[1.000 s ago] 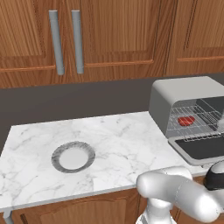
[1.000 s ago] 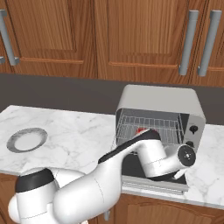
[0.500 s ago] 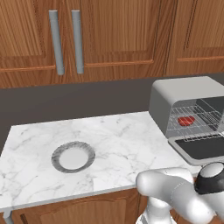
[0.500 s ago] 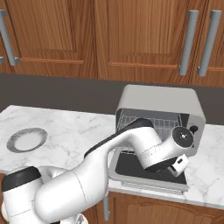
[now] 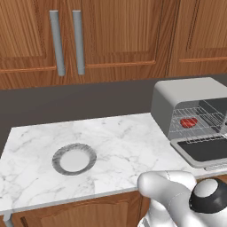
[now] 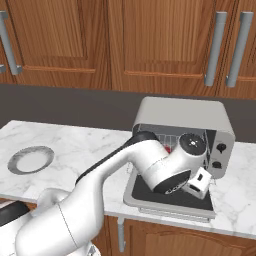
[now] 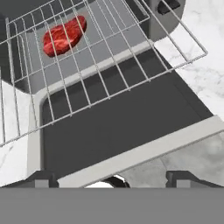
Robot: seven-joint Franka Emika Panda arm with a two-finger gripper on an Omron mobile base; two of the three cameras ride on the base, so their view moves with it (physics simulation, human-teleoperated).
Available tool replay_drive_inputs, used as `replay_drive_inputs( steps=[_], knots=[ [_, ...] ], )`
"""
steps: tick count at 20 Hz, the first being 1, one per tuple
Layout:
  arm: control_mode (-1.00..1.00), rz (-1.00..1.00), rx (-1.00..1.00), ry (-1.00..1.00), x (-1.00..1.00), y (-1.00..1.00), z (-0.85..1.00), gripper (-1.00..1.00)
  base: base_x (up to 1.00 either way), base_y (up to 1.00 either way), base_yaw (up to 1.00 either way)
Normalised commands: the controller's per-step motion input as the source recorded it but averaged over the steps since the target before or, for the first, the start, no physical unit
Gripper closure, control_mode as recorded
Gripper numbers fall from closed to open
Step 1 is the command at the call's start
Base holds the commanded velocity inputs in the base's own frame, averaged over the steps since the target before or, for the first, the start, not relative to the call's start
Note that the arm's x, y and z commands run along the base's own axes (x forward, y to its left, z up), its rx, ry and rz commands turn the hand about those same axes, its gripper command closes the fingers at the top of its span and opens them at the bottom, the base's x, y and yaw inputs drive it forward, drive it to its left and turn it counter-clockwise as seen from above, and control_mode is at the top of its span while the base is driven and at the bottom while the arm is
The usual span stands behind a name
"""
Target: Open the toaster oven door. Place the hotdog bun on the top rack in the toaster oven and place the steak on the bottom rack.
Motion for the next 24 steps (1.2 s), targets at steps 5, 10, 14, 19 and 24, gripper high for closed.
replay_drive_inputs(
  steps=[5,10,14,19,24],
  knots=[
    [-1.00,0.29,-0.19,0.16,-0.14,0.60,0.10,-1.00,0.00,0.00,0.00],
    [-1.00,0.15,-0.03,0.10,-0.07,0.58,0.06,-1.00,0.00,0.00,0.00],
    [-1.00,0.02,0.00,0.02,-0.08,0.51,0.00,-1.00,0.00,0.00,0.00],
    [-1.00,0.00,0.00,0.00,-0.03,0.41,-0.04,-1.00,0.00,0.00,0.00],
    [-1.00,0.00,0.01,0.01,0.00,0.01,0.01,-1.00,0.00,0.00,0.00]
  ],
)
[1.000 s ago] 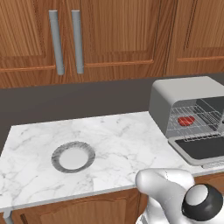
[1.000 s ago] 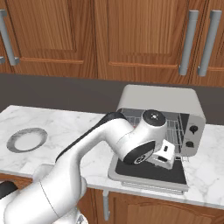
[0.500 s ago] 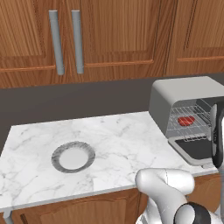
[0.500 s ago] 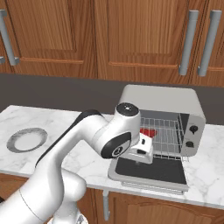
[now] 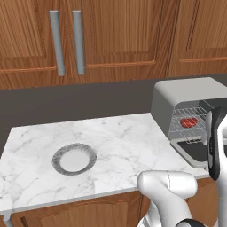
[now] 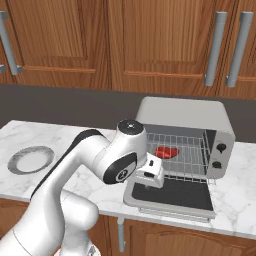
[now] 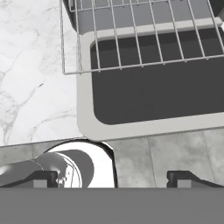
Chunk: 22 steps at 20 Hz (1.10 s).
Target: Open the toaster oven door. Place the hotdog bun on the top rack in the toaster oven and place the steak on the bottom rack.
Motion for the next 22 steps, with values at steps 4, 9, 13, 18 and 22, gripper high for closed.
replay_drive_inputs(
  steps=[4,9,13,18,22],
  knots=[
    [-1.00,0.00,0.00,0.00,0.00,0.00,0.00,-1.00,0.00,0.00,0.00],
    [-1.00,0.00,0.00,0.00,0.00,0.00,0.00,-1.00,0.00,0.00,0.00],
    [-1.00,0.00,0.00,0.00,0.00,0.00,0.00,-1.00,0.00,0.00,0.00],
    [-1.00,0.00,0.00,0.00,0.00,0.00,0.00,-1.00,0.00,0.00,0.00],
    [-1.00,0.00,0.00,0.00,0.00,0.00,0.00,-1.00,0.00,0.00,0.00]
  ],
)
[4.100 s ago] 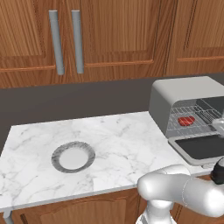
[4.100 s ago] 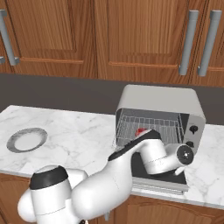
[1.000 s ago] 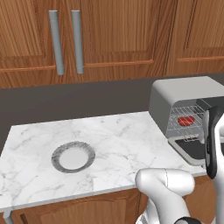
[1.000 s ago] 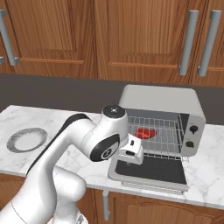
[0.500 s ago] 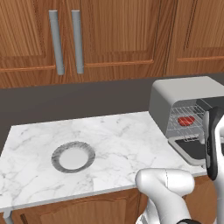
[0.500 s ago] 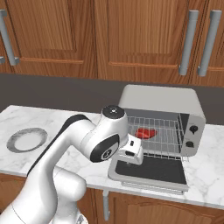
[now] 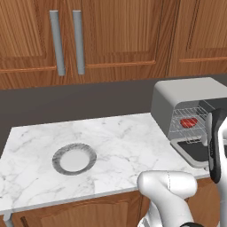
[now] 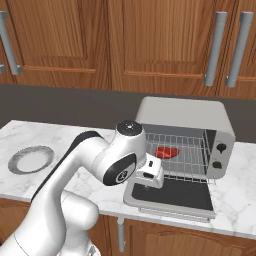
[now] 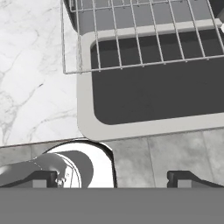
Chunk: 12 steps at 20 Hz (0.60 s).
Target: Open the toaster oven door. Place the hotdog bun on the top rack in the toaster oven and place the steak on the bottom rack.
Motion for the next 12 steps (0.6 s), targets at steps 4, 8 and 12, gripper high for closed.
replay_drive_inputs(
  steps=[4,8,12],
  knots=[
    [1.00,0.00,0.00,0.00,0.00,0.00,0.00,-1.00,0.00,0.00,0.00],
    [1.00,0.00,0.00,0.00,0.00,0.00,0.00,-1.00,0.00,0.00,0.00],
    [1.00,0.00,0.00,0.00,0.00,0.00,0.00,-1.00,0.00,0.00,0.00]
  ],
)
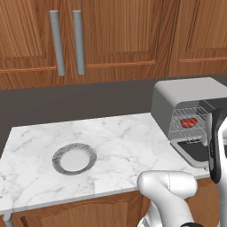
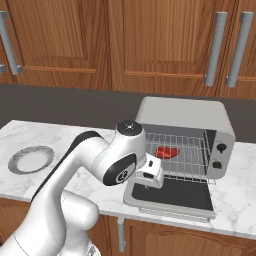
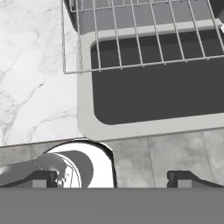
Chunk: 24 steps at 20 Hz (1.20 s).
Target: Open the toaster oven door. Place the hotdog bun on the top rack in the toaster oven and place the steak on the bottom rack.
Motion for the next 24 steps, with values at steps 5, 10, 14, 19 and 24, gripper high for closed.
replay_drive_inputs(
  steps=[5,10,14,19,24],
  knots=[
    [1.00,0.00,0.00,0.00,0.00,0.00,0.00,-1.00,-0.22,0.00,0.00],
    [1.00,0.00,0.00,0.00,0.00,0.00,0.00,-1.00,-0.52,0.00,0.00],
    [1.00,0.00,0.00,0.00,0.00,0.00,0.00,-1.00,-0.13,-0.31,0.00],
    [1.00,0.00,0.00,0.00,0.00,0.00,0.00,-1.00,0.00,-0.73,0.00],
    [1.00,0.00,0.00,0.00,0.00,0.00,0.00,-1.00,0.00,-0.81,0.00]
  ],
)
